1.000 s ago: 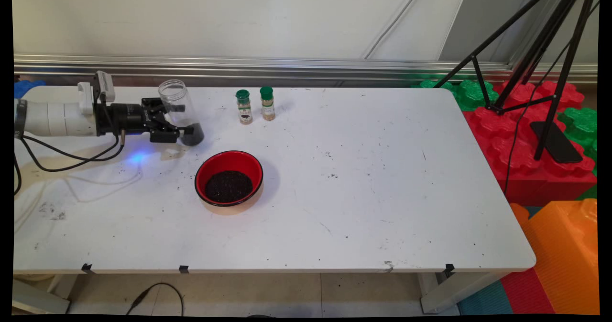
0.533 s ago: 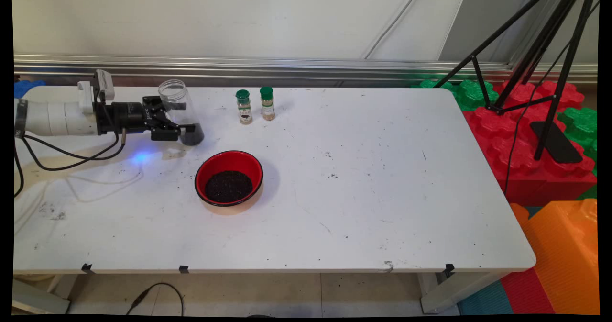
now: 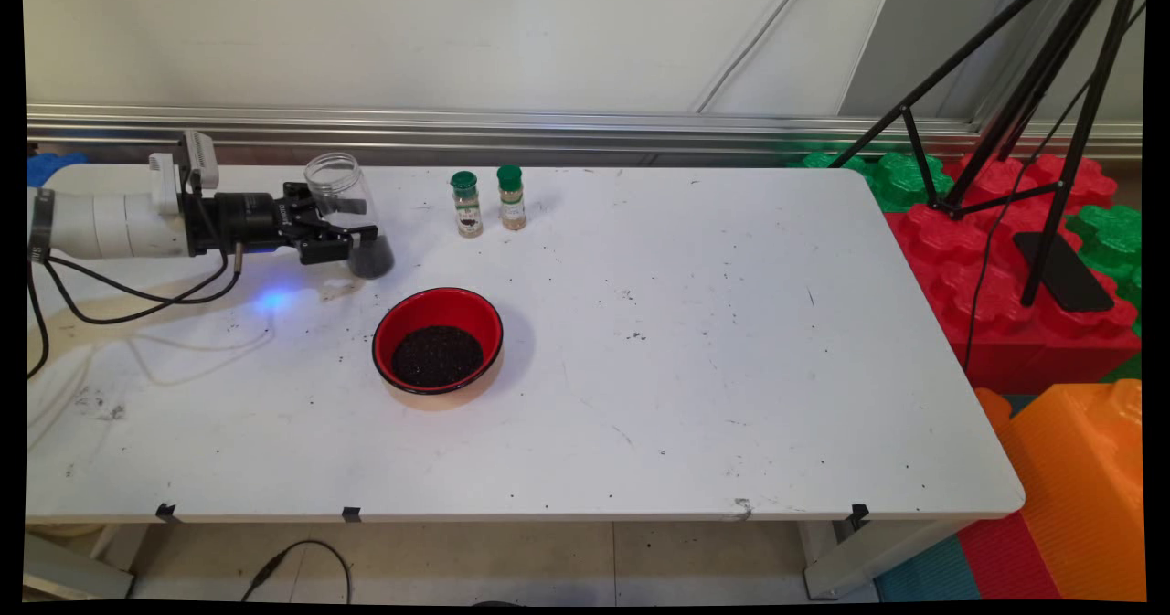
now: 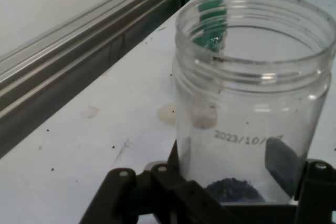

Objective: Pour the black seasoning powder in the red bowl

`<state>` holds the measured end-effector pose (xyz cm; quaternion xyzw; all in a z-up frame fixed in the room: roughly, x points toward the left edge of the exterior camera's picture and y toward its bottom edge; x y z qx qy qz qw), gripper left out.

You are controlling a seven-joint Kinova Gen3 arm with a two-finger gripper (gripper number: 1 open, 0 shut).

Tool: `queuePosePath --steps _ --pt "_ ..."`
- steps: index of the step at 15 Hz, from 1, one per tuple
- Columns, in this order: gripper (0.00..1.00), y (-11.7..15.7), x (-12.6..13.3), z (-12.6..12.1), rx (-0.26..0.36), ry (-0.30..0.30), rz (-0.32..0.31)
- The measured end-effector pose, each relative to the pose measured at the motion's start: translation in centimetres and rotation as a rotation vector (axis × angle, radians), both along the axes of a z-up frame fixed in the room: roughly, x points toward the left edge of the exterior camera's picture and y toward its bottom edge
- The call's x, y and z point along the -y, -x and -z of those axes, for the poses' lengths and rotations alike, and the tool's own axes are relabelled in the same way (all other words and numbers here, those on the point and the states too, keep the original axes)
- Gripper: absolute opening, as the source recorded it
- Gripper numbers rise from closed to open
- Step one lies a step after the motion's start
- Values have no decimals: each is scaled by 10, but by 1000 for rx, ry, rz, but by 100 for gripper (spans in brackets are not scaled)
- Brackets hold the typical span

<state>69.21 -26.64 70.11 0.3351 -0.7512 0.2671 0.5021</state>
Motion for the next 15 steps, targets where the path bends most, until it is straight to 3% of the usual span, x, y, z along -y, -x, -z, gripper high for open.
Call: queuePosePath --steps 15 --pt "0 2 9 -22 25 4 41"
